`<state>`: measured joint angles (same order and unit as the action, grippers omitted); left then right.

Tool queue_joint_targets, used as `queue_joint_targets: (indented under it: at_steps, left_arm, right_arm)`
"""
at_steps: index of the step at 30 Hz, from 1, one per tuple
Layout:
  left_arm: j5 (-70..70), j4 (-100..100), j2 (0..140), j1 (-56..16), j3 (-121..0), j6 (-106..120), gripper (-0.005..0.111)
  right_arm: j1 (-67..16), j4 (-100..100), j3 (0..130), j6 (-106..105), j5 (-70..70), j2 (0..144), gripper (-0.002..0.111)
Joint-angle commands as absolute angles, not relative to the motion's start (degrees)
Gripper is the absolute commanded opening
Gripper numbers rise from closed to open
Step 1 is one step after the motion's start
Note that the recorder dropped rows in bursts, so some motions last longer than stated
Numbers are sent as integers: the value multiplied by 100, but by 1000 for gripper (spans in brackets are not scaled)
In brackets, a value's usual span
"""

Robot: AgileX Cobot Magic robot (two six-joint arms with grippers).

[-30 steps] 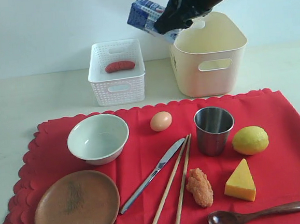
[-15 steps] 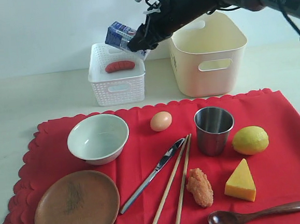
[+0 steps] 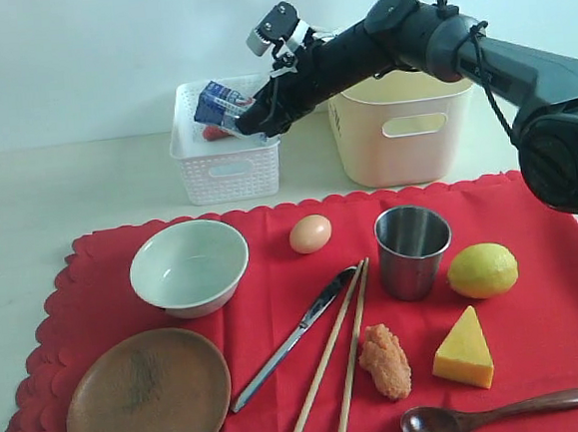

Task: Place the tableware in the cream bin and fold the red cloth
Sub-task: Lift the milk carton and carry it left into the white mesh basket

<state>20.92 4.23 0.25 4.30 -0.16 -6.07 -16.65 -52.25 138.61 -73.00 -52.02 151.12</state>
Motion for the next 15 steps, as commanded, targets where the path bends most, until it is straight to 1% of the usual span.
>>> queue_joint_targets:
  at_steps: [1,6,12,13,15]
  left_arm:
    - [2027,431,0,395,0,-620,78]
    - [2027,431,0,395,0,-620,78]
    - [2027,431,0,395,0,-620,78]
    - [2027,431,0,395,0,-620,78]
    - [2027,431,0,395,0,-620,78]
  right_arm:
    - [-1622,-5527,13983,-7581,-5112,15089,2]
    - [-1622,-5472,13983,-7554,-5081,15089,8]
    - [-1622,-5366,13983,-7542,-5071,15113,9]
    - [-1622,-5366,13983,-7532,-5071,15124,10]
    - [-1622,-5352,13983,-7532,-5071,15146,17]
